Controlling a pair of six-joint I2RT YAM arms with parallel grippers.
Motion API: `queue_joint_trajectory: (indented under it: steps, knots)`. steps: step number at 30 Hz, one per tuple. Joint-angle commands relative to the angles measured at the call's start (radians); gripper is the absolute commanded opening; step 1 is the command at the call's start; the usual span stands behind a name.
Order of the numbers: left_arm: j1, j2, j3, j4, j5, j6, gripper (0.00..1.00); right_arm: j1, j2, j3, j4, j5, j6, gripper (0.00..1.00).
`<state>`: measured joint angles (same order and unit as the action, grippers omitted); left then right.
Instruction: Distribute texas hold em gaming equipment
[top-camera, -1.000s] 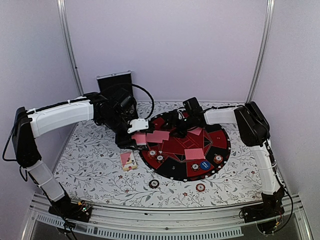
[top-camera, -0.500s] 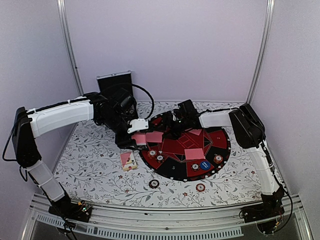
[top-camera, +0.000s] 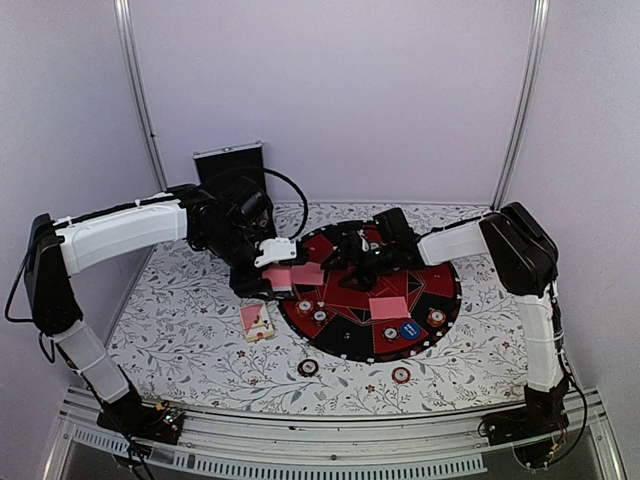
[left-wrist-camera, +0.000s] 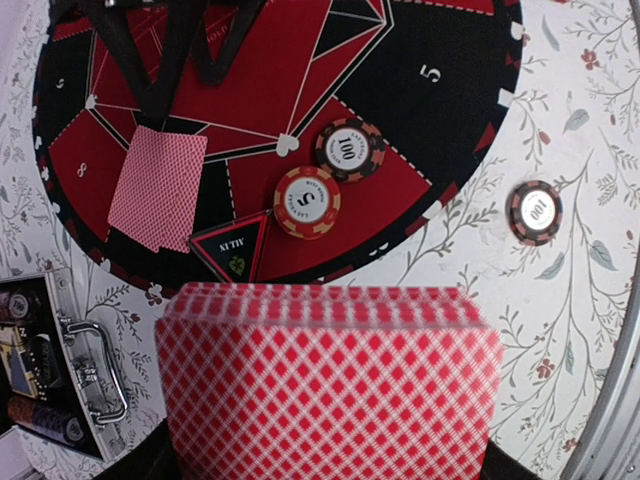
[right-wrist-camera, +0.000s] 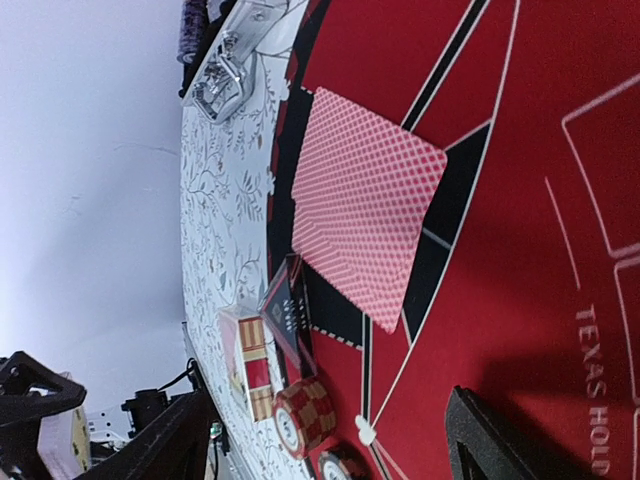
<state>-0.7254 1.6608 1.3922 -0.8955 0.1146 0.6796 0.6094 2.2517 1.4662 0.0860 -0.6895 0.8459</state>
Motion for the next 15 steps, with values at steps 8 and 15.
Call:
queue_joint_trajectory:
  steps: [8,15]
  knots:
    - [0.005,-0.010,0.023,0.016,-0.001,-0.011,0.00,0.091,-0.162,-0.225,0.380,-0.180,0.211,0.85]
    - [0.006,-0.004,0.021,0.020,-0.001,-0.011,0.00,0.135,-0.185,-0.294,0.563,-0.215,0.339,0.85]
